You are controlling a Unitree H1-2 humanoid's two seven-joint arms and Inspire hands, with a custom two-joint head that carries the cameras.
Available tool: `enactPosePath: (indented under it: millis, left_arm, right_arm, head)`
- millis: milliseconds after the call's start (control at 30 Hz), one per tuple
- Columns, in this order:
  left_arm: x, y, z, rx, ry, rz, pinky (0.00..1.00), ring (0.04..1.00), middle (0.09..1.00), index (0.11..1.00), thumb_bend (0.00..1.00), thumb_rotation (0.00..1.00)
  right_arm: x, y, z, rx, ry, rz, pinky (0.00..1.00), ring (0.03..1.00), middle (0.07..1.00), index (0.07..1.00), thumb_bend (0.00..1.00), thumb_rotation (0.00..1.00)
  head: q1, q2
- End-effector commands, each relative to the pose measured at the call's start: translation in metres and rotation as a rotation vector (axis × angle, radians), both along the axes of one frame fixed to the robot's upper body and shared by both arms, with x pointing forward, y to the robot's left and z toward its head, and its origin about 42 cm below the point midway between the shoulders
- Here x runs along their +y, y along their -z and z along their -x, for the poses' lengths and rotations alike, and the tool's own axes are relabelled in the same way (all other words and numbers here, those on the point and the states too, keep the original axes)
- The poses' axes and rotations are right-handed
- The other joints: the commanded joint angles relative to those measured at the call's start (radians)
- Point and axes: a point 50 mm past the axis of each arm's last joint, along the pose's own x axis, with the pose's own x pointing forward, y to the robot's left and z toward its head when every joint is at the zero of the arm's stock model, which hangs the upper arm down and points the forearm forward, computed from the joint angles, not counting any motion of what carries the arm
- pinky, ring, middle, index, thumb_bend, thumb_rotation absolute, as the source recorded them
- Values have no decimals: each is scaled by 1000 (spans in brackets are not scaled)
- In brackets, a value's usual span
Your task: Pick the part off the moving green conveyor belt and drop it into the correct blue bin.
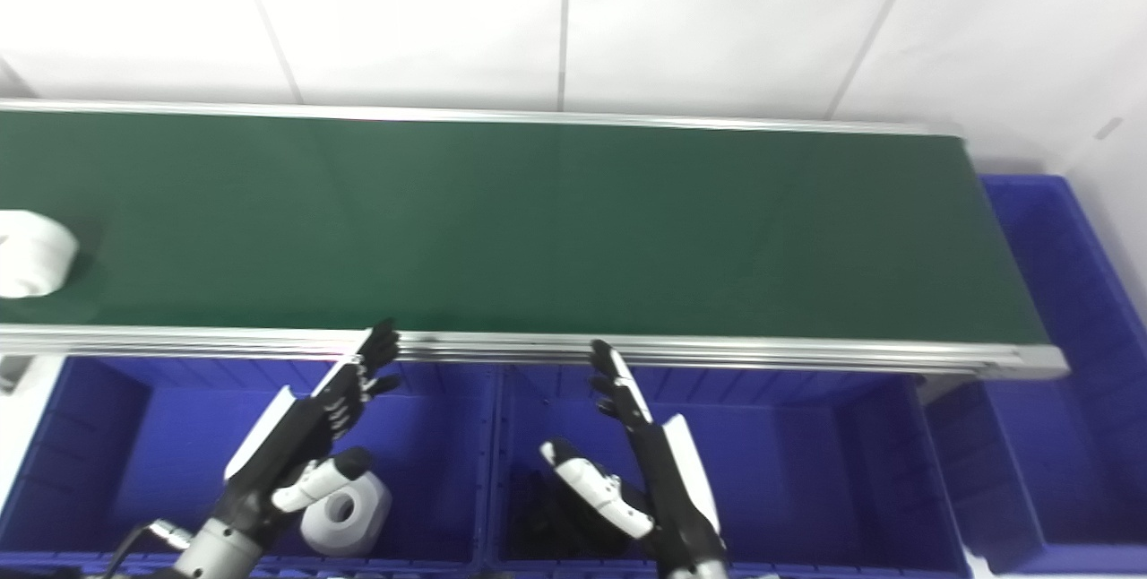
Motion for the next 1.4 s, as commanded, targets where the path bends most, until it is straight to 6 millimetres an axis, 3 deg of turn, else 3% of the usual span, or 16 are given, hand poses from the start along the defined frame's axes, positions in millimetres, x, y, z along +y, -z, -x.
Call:
enactPosePath:
  millis: [0, 200, 433, 700, 1000, 1200, 1367]
  left_arm:
    - [-6, -4, -1, -54, 5, -1, 886, 955, 995, 977, 742, 744]
    - [-17, 0, 0, -38, 15, 14, 878, 968, 1000, 987, 753, 719]
    - [-20, 4, 0, -41, 12, 28, 896, 984, 1000, 980, 760, 708]
    - [-18, 8, 1, -40, 7, 6, 873, 979, 1000, 981, 763, 728]
    - [-18, 12, -4, -97, 3, 49, 880, 961, 1000, 973, 737, 662]
    - [-18, -1, -14, -185, -24, 78, 901, 967, 1000, 966, 718, 658]
    - [-8, -31, -26, -309, -64, 12, 887, 957, 981, 957, 774, 731]
  right_arm:
    - [-2, -8, 0, -83, -21, -46, 879, 932, 963, 997, 598, 792]
    - [-9, -4, -1, -96, -20, -48, 878, 937, 970, 1000, 539, 791]
    - [-10, 0, -3, -105, -26, -52, 878, 935, 964, 1000, 505, 785]
    - [-8, 5, -2, -99, -24, -63, 877, 937, 961, 1000, 479, 735]
    - [-6, 9, -5, -97, -20, -59, 870, 935, 962, 1000, 483, 737]
    - [-6, 15, -9, -105, -20, -50, 857, 928, 957, 995, 483, 725]
    - [-6, 18, -12, -105, -18, -57, 860, 926, 955, 990, 488, 700]
  head:
    - [42, -24]
    - [84, -61]
    - [71, -78]
    - [67, -124]
    - [63, -153]
    - [61, -164]
    - [56, -172]
